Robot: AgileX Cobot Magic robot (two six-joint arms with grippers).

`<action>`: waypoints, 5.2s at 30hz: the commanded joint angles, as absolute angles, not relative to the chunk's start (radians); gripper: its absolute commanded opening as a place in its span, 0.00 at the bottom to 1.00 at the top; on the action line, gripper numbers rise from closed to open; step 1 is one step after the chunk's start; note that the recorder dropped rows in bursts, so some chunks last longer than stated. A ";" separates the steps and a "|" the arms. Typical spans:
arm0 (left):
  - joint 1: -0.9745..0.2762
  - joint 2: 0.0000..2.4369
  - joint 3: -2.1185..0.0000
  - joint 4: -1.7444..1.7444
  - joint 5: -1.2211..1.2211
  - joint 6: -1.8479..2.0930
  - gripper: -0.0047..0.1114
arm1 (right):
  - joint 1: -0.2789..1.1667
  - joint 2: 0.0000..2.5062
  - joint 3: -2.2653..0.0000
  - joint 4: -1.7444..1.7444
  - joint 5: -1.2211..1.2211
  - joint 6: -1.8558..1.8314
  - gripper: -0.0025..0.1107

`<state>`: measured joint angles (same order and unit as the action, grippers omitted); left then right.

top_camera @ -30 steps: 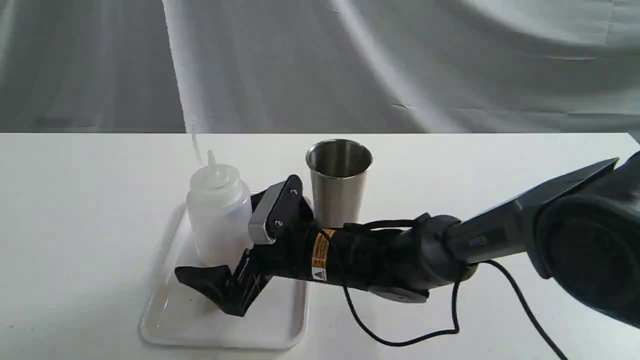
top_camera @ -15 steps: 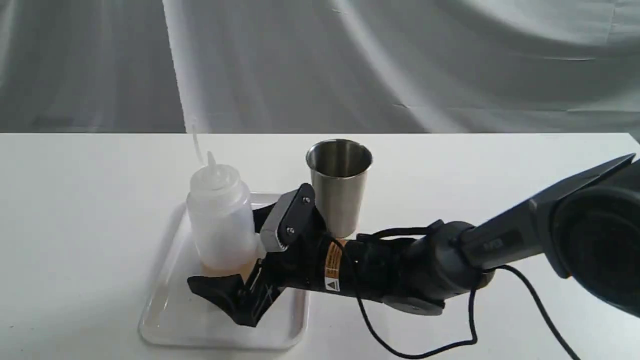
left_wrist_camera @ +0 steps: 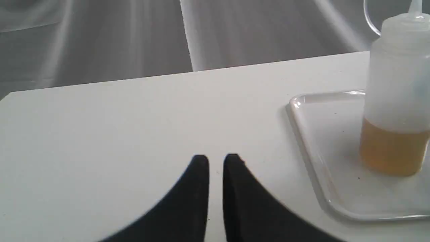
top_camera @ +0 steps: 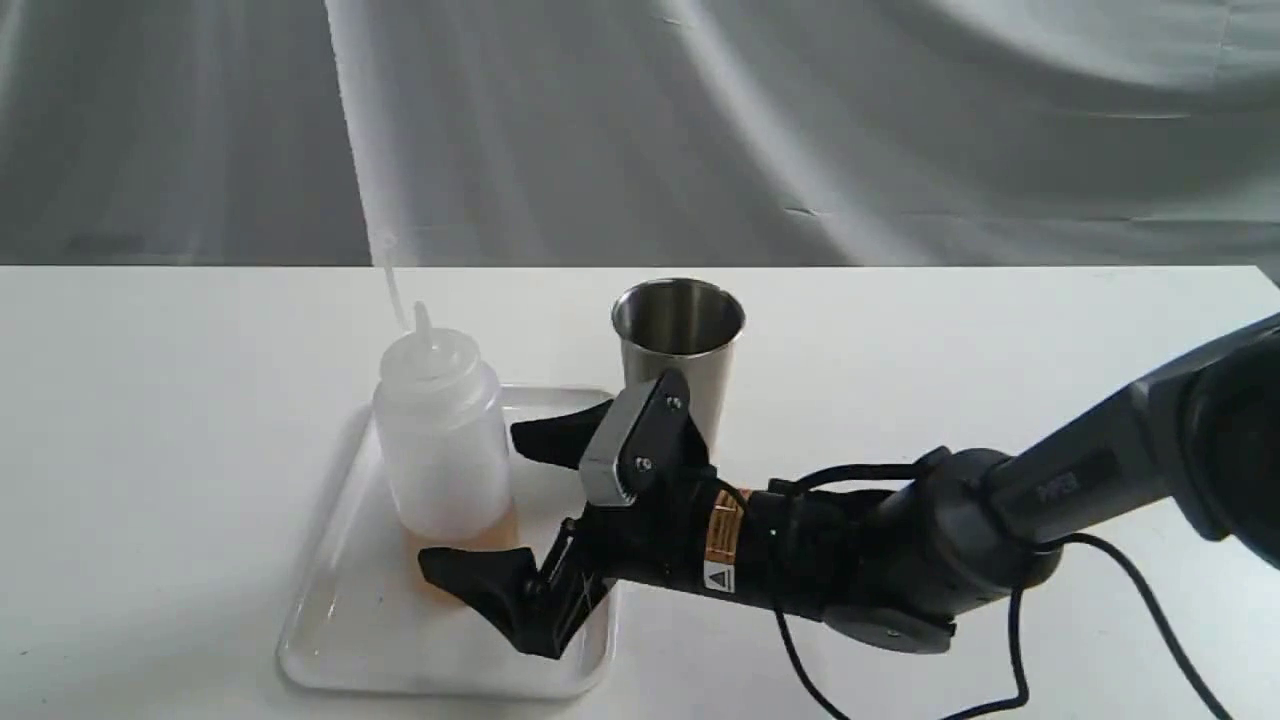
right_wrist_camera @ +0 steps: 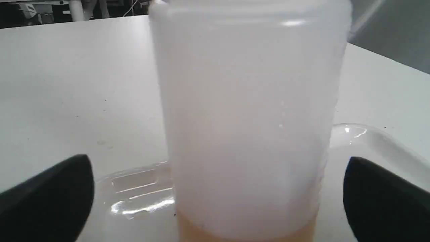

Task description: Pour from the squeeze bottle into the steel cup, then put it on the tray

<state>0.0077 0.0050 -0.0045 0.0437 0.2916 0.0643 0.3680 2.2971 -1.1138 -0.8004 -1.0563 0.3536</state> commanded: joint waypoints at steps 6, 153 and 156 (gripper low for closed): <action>0.011 0.000 0.000 0.044 0.285 0.061 0.11 | 0.335 2.225 -1.018 -0.822 -1.111 0.336 0.95; 0.011 0.000 0.000 0.044 0.285 0.061 0.11 | -0.081 0.051 -0.066 -0.672 -0.006 0.638 0.02; 0.011 0.000 0.000 0.044 0.285 0.061 0.11 | -0.081 0.051 -0.066 -0.658 0.052 0.638 0.02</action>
